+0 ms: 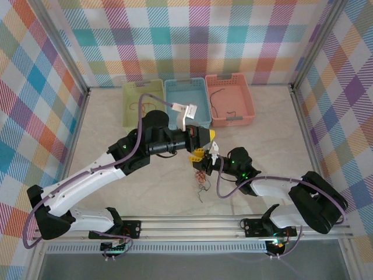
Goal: Untangle the cables
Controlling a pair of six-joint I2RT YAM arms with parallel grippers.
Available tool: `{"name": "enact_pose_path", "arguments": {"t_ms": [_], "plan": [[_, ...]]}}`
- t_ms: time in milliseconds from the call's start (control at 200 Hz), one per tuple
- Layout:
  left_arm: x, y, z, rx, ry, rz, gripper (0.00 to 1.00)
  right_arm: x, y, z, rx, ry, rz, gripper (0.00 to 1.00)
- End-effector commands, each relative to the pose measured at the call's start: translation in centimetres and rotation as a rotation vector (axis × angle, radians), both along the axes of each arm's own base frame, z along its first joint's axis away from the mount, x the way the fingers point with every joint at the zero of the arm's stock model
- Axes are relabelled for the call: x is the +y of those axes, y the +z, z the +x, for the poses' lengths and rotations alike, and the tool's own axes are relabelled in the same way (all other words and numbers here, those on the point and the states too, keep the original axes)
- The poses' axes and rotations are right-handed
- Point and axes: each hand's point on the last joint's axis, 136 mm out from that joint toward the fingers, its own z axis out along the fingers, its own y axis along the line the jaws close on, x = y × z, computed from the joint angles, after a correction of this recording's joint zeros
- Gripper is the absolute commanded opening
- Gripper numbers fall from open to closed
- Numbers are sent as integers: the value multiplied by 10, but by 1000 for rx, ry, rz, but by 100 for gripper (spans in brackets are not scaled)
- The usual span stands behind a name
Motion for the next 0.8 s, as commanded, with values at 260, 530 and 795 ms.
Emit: {"name": "enact_pose_path", "arguments": {"t_ms": [260, 530, 795], "plan": [[24, 76, -15, -134, 7, -29, 0, 7, -4, 9, 4, -19, -31, 24], [61, 129, -28, -262, 65, -74, 0, 10, -15, 19, 44, -43, -71, 24], [118, 167, -38, -398, 210, -104, 0, 12, -29, 31, 96, -85, -128, 24]]}}
